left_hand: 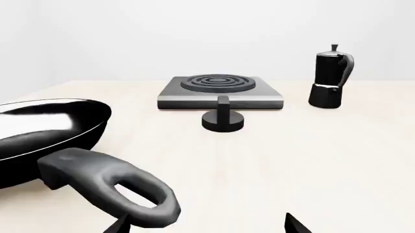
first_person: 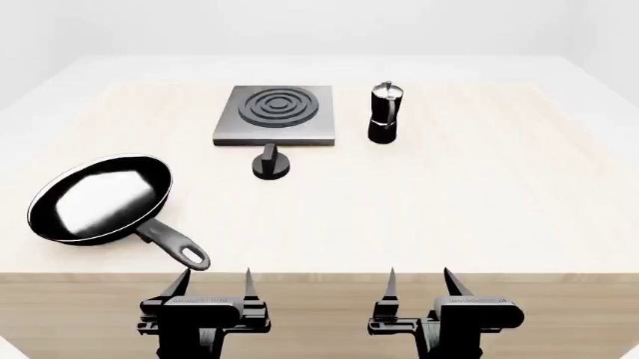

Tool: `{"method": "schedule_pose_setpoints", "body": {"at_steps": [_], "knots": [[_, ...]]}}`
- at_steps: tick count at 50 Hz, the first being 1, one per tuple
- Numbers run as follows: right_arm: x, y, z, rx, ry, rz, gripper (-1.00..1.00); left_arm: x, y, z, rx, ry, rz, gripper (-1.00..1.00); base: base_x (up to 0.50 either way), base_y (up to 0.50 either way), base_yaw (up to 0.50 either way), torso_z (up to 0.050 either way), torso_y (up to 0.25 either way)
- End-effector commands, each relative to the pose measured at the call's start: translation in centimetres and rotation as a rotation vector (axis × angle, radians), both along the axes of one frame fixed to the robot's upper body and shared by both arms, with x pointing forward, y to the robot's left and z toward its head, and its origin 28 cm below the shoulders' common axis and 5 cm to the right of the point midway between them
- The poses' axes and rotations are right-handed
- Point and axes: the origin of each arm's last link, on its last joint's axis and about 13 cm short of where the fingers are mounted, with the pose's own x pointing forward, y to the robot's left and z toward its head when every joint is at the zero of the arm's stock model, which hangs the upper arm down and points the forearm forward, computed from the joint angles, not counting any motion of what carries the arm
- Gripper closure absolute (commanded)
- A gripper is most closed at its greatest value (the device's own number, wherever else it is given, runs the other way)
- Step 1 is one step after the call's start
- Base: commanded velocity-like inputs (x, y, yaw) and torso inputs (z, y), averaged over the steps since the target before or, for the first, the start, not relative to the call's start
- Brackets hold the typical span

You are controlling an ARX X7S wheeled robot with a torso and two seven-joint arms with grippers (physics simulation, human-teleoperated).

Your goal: Turn on the stove and put the moka pot on it.

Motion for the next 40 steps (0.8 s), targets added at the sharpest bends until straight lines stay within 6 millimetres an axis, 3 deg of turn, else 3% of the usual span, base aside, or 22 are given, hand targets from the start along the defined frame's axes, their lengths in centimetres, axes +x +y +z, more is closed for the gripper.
{"method": "schedule_pose_setpoints", "body": {"at_steps": [1,14,19,21,23,28,29,30,33,35,40], "knots": [[0.0,0.0,0.0,0.0,0.0,0.0,-1.0,0.1,0.0,-0.2,0.0,0.0,0.0,-1.0,0.0,0.0,0.0,0.0,0.0],[0.1,0.0,0.2,0.007,-0.006,0.005,-1.0,-0.2,0.2,0.3,-0.007,-0.007,-0.011,-1.0,0.0,0.0,0.0,0.0,0.0],[0.6,0.1,2.0,-0.03,-0.077,0.008,-1.0,0.0,0.6,1.7,-0.002,-0.039,0.007,-1.0,0.0,0.0,0.0,0.0,0.0],[1.1,0.1,3.6,-0.024,-0.113,0.017,-1.0,0.2,0.9,3.1,0.021,-0.092,0.017,-1.0,0.0,0.0,0.0,0.0,0.0],[1.4,0.1,3.9,-0.03,-0.137,0.016,-1.0,0.4,1.2,4.2,0.025,-0.145,0.034,-1.0,0.0,0.0,0.0,0.0,0.0],[2.3,-0.2,8.3,-0.051,-0.225,0.011,-1.0,0.8,2.2,8.9,0.081,-0.299,0.061,-1.0,0.0,0.0,0.0,0.0,0.0],[2.4,-0.3,8.1,-0.055,-0.238,0.01,-1.0,0.9,2.3,9.5,0.081,-0.313,0.061,-1.0,0.0,0.0,0.0,0.0,0.0],[2.6,-0.3,9.7,-0.061,-0.264,0.007,-1.0,0.9,2.6,10.8,0.094,-0.346,0.064,-1.0,0.0,0.0,0.0,0.0,0.0],[2.7,-0.5,10.8,-0.064,-0.305,0.006,-1.0,0.8,2.9,12.6,0.117,-0.396,0.069,-1.0,0.0,0.0,0.0,0.0,0.0],[2.7,-0.7,12.7,-0.069,-0.345,0.005,-1.0,0.6,3.2,14.4,0.115,-0.443,0.08,-1.0,0.0,0.0,0.0,0.0,0.0],[2.4,-1.0,15.1,-0.067,-0.409,-0.002,-1.0,0.0,3.6,16.5,0.108,-0.519,0.096,-1.0,0.0,0.0,0.0,0.0,0.0]]}}
